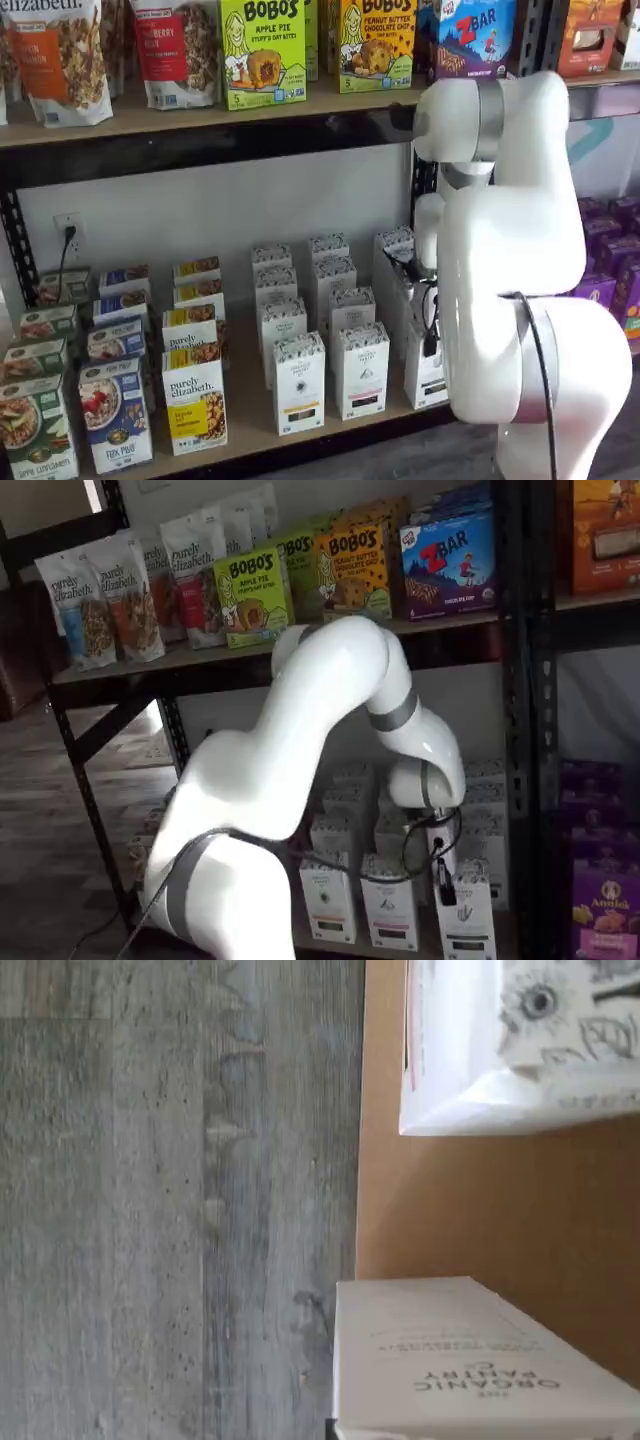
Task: Pick up the white box with a green strip in the middle, on the bottom shelf, the sixth box from the left
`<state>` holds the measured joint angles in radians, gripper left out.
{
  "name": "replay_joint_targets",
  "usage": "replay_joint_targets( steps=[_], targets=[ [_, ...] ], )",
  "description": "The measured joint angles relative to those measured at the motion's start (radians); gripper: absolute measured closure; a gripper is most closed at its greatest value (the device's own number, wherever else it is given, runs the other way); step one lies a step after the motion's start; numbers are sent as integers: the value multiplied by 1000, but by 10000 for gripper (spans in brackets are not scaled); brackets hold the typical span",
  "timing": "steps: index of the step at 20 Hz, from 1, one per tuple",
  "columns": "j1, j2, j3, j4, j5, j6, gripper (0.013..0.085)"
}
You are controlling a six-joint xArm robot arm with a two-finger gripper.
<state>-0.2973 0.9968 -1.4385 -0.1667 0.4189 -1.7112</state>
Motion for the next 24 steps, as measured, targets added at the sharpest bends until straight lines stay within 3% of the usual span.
replay_joint_targets(
  steps=[7,11,17,24],
  targets=[
    [14,-130,204,-19,-60,36,490],
    [26,-228,321,88,-66,-52,490],
    [44,-401,483,20,-52,29,490],
    [86,-638,667,46,27,46,490]
  ],
)
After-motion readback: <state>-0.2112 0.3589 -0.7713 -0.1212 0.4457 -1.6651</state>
